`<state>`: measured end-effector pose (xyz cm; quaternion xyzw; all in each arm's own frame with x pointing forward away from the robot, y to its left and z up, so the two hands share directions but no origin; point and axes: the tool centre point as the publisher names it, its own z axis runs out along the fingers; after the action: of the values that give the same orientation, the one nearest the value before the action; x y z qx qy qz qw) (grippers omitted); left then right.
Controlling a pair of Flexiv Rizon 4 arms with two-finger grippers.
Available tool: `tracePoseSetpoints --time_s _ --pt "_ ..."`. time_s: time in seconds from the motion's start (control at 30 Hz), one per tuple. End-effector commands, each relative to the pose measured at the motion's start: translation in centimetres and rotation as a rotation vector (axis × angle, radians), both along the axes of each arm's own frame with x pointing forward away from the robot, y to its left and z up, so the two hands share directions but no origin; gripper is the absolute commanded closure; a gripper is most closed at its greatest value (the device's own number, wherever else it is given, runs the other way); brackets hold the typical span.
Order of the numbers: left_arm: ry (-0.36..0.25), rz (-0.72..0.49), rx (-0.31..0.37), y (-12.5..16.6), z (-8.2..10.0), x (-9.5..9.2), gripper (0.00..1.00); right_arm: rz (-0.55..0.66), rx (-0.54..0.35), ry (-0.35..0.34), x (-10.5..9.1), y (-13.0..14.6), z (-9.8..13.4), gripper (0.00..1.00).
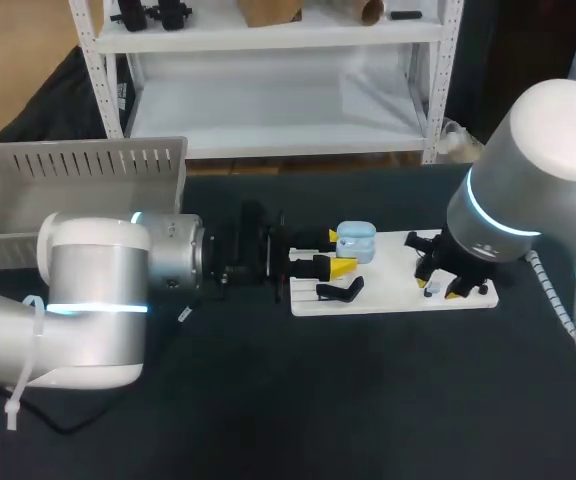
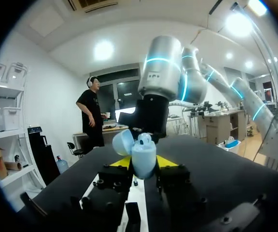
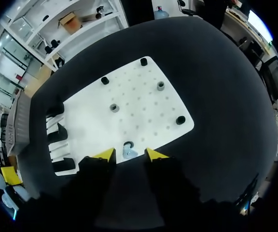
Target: Pick up each earbud case from the left stands, insert the matching earbuds, close the lid, and place the case in the box.
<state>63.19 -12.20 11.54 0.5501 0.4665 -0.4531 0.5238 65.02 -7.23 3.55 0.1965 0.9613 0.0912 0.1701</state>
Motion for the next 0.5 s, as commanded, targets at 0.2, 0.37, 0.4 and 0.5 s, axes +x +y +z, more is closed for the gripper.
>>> tracePoseSetpoints --time_s 0.2,0.37,0.4,0.5 --pt "-0.001 0.001 0.000 -0.03 0.00 -0.02 1.00 -0.016 0.005 0.007 0.38 0.02 -0.62 0.65" --pt "-0.001 0.001 0.000 -0.03 0.00 -0.02 1.00 -0.022 0.007 0.011 0.49 -0.12 -0.78 0.67" --pt "-0.001 0.001 0.000 -0.03 0.00 -0.02 1.00 -0.022 0.007 0.011 0.50 -0.12 -0.78 0.67" --pt "-0.001 0.001 0.000 -0.03 0.00 -0.02 1.00 -0.021 0.007 0.012 0.52 -0.11 -0.81 0.69"
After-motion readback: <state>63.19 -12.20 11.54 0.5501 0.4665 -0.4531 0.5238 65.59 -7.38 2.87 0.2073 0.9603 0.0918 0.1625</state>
